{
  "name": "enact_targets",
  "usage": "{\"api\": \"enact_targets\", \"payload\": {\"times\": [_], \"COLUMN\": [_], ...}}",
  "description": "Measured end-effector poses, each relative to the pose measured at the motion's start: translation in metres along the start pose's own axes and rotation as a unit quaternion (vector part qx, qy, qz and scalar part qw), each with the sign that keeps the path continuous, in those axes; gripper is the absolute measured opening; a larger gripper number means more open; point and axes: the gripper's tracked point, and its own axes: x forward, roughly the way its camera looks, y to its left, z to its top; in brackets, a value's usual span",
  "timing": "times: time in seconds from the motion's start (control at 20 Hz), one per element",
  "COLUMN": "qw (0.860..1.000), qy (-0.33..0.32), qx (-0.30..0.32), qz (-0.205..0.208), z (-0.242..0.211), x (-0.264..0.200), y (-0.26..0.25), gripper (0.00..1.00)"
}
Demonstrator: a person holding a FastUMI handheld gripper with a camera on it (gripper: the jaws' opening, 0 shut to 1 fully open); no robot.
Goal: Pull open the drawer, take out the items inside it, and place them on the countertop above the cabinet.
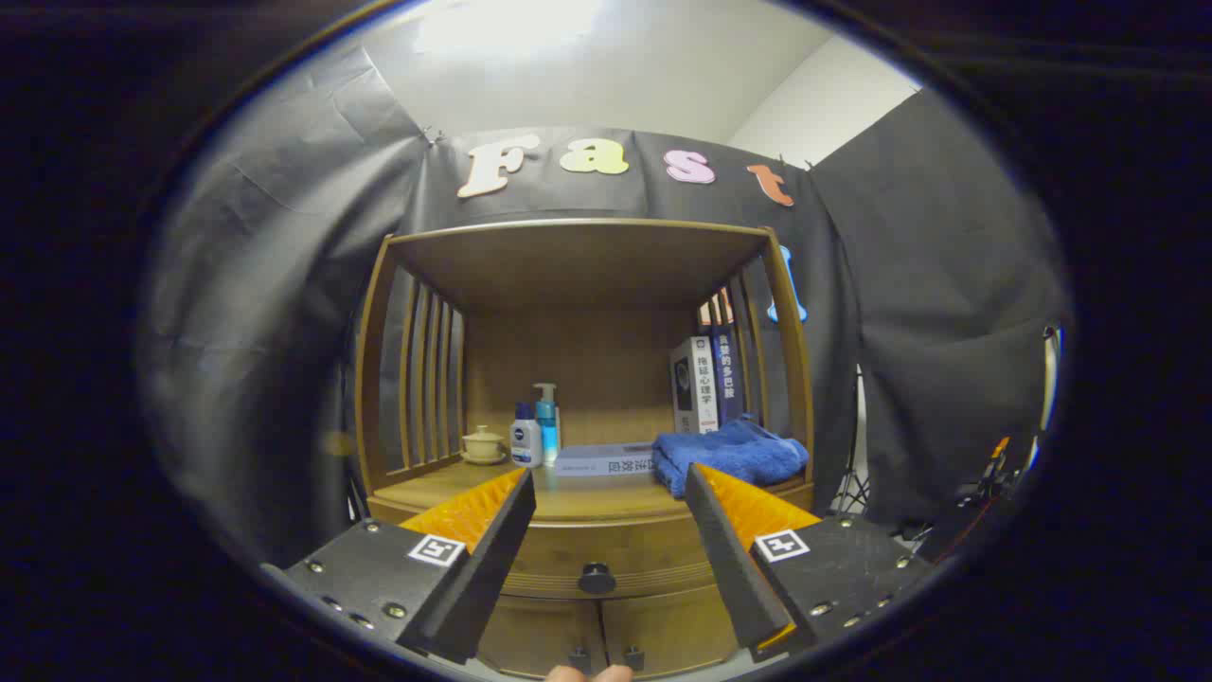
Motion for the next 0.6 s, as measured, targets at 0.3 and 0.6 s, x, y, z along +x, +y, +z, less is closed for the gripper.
{"api": "enact_targets", "payload": {"times": [0.3, 0.6], "qw": [1.0, 1.0], "qy": [-0.001, -0.002], "qx": [-0.005, 0.013], "qz": [-0.017, -0.014], "z": [0.002, -0.001], "x": [-0.008, -0.011], "y": [-0.01, 0.006], "gripper": [0.96, 0.96]}}
